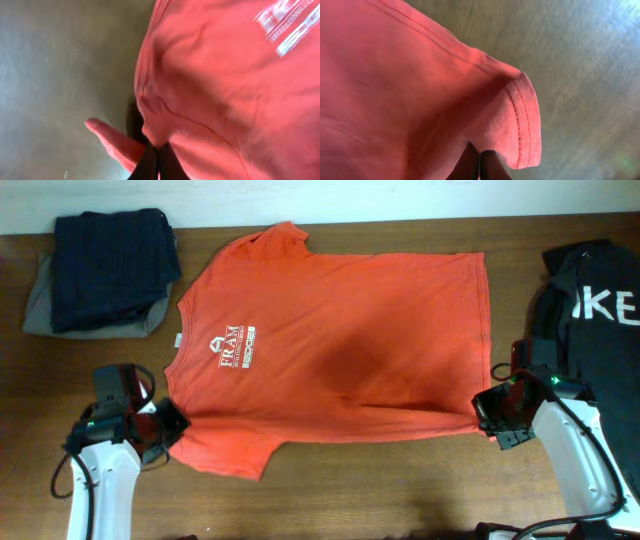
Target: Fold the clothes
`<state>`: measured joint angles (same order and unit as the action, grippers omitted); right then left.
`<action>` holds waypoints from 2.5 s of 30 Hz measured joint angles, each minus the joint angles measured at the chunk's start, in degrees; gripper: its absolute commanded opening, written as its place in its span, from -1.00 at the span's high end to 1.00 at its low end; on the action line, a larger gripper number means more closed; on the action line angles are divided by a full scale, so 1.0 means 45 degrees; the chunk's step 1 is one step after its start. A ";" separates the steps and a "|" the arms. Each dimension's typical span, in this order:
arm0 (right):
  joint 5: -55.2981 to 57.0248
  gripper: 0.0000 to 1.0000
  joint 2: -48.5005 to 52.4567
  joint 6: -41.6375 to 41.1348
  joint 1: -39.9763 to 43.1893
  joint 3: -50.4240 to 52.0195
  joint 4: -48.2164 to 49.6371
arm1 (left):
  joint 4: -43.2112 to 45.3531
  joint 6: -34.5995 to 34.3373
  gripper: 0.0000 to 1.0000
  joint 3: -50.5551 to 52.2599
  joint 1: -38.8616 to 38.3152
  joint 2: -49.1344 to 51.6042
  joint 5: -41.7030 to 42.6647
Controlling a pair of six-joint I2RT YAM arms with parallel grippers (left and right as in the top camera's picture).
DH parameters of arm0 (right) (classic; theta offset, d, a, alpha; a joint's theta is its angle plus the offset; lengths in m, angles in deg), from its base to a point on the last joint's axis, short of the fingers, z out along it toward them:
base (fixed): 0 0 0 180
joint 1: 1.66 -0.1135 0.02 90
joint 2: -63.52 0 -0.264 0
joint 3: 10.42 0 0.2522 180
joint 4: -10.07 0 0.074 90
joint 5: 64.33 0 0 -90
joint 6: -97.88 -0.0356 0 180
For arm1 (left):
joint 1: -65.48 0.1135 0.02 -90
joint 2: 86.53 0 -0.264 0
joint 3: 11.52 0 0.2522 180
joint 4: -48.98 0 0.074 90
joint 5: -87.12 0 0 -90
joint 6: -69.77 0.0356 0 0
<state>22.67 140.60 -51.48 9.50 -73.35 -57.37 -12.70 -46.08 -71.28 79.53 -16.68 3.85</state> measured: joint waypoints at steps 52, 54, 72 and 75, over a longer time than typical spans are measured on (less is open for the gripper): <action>0.0238 0.85 0.2531 -0.0005 -0.0024 -0.0005 0.5435 | 1.1380 0.0034 0.80 -0.0102 -0.1826 0.5231 0.0452; 0.0345 0.79 0.2589 0.0024 -0.0024 -0.0005 0.5440 | 1.1380 0.0078 0.74 -0.0102 -0.1821 0.5498 0.0219; 0.1515 -0.97 0.3322 0.1316 -0.0024 -0.0019 0.7208 | 1.2245 0.0874 -0.20 -0.0112 -0.1821 0.6042 -0.1331; 0.1438 -0.97 0.3332 0.2419 -0.0024 -0.0199 0.7247 | 1.2036 0.1059 -0.40 -0.0257 -0.1821 0.6042 -0.1355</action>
<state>29.14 155.59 -40.59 9.39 -74.25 -24.75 41.46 -41.32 -72.44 71.33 10.51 -2.25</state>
